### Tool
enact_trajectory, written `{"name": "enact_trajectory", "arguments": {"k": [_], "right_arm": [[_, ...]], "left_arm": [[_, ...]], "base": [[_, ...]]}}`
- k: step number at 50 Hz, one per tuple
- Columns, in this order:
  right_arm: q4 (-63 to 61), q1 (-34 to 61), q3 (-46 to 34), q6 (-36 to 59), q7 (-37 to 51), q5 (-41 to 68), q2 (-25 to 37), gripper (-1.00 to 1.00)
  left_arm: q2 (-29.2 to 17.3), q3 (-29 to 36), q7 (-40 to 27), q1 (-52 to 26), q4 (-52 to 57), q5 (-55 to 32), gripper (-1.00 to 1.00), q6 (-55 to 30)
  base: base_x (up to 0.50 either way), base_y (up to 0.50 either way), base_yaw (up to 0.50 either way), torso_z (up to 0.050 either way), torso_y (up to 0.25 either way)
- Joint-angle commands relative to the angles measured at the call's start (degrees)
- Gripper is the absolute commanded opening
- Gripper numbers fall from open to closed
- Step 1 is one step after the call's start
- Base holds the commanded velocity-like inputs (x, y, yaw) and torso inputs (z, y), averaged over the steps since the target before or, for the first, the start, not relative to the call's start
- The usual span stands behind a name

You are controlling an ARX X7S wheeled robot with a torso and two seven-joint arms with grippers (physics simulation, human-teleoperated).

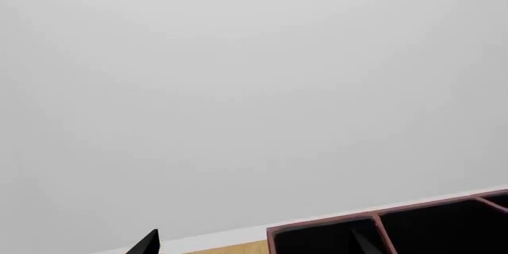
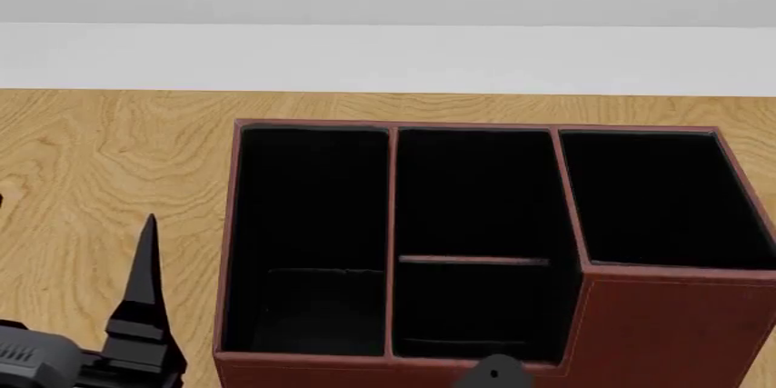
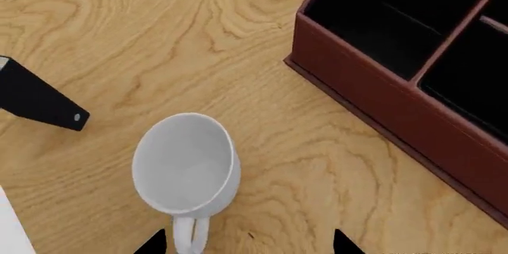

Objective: Pick up the white mug and place it to the right of the caddy.

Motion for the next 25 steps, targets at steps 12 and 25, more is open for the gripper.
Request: {"name": "enact_trajectory", "arguments": {"k": [12, 25], "right_arm": [[1.6, -2.7, -3.1, 0.9, -1.7, -2.9, -2.4, 1.0], [5.7, -3.2, -4.7, 3.4, -4.2, -6.1, -4.9, 1.0]], "left_arm": [[-0.3, -0.3, -0.3, 0.3, -0.1, -0.8, 1.0, 0.8], [-0.6, -0.8, -0.4, 0.4, -0.6, -1.4, 1.0, 1.5]], "base": [[0.0, 0.0, 0.0, 0.0, 0.0], [0.0, 0.0, 0.0, 0.0, 0.0]]}}
